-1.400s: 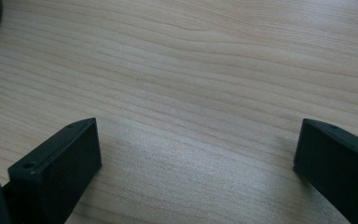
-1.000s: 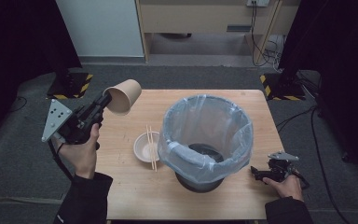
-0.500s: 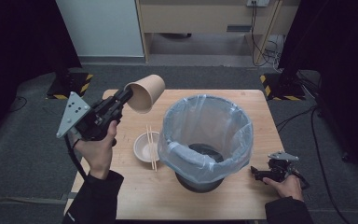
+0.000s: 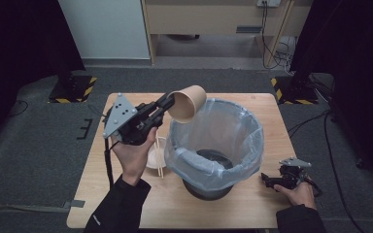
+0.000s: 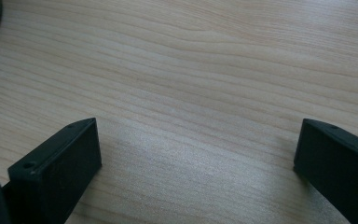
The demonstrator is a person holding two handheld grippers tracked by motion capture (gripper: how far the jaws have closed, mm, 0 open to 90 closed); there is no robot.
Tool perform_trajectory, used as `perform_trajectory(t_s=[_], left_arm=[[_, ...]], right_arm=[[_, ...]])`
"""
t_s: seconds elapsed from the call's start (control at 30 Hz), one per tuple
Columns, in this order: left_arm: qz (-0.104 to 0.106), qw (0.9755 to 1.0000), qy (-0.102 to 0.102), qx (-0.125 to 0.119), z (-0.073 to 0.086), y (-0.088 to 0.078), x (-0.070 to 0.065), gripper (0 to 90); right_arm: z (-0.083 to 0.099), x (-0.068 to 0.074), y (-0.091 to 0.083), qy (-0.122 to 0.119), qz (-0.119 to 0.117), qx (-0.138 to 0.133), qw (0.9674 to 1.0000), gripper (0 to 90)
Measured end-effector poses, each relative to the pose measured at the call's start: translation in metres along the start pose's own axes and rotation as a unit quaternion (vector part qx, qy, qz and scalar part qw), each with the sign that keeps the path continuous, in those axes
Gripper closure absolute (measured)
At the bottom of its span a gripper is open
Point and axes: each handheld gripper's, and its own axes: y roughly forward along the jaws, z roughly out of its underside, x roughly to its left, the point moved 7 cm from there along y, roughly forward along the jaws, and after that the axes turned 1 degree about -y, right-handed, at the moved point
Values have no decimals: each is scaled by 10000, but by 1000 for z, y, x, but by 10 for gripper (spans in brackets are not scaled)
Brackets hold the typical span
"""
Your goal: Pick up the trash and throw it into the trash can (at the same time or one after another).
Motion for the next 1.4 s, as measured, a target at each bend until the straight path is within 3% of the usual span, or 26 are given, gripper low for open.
perform_trajectory(t_s=[0.37, 0.53, 0.67, 0.83, 0.9, 0.93, 0.97, 1.0, 1.17, 1.4], left_arm=[[423, 9979, -34, 484, 22, 25, -23, 848], [566, 9967, -96, 570, 28, 30, -25, 741], [561, 9970, -120, 522, 27, 25, -23, 684], [343, 9981, -14, 520, 22, 4, -6, 609], [114, 9982, 80, 581, 23, -12, 9, 583], [114, 9982, 80, 581, 23, -12, 9, 567], [-50, 9979, 91, 636, 25, -22, 19, 554], [-50, 9979, 91, 636, 25, -22, 19, 547], [-503, 9945, -9, 918, 42, -50, 49, 498], [-950, 9874, -192, 1249, 72, -70, 74, 443]], right_arm=[[0, 1, 0, 16, -8, 1, 10000, 8], [0, 1, 0, 26, -5, -5, 10000, 8], [0, 1, 0, 20, -6, -2, 10000, 8], [0, 1, 0, 14, -11, -2, 10000, 8], [0, 1, 0, 16, -9, -3, 10000, 8], [0, 1, 0, 16, -9, -3, 10000, 8], [0, 1, 0, 24, -9, -6, 10000, 8], [0, 1, 0, 24, -9, -6, 10000, 8], [0, 1, 0, 25, -9, -5, 10000, 8], [0, 1, 0, 14, -11, -2, 10000, 8]])
